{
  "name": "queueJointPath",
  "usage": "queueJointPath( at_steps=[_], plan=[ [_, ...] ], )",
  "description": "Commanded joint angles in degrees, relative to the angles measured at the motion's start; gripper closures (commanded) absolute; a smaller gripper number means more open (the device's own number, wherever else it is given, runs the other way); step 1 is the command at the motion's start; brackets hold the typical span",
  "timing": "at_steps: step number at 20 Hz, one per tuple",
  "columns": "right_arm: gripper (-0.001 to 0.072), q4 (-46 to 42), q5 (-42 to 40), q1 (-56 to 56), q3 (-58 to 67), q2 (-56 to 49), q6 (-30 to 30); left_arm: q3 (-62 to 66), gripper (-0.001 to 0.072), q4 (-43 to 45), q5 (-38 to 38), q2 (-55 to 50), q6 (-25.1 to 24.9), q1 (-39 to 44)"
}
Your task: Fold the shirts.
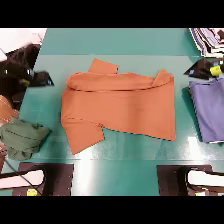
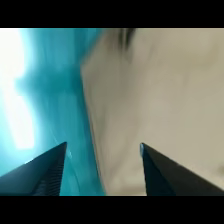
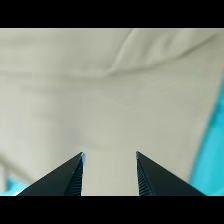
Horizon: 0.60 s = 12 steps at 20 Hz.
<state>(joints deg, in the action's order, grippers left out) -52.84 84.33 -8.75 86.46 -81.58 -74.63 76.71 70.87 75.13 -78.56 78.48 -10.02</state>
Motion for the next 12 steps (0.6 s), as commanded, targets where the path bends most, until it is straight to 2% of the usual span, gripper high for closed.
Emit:
queueJointPath(
  at_steps=[1,6,12],
  plan=[
    [0.0345,8.3,-0.9,-3.2,-17.2,9.3,3.6,-19.4,0.0177,-1.4,-1.8,8.5,-1.0,-1.3],
    [0.0345,9.3,-2.4,-3.6,-29.1,16.8,4.3,-32.7,0.0177,-4.9,-8.3,10.5,-1.0,-1.3],
    [0.0345,9.6,-4.2,-3.6,-31.3,21.5,4.2,-37.2,0.0178,-10.7,-16.5,10.0,-1.0,0.3]
  ],
)
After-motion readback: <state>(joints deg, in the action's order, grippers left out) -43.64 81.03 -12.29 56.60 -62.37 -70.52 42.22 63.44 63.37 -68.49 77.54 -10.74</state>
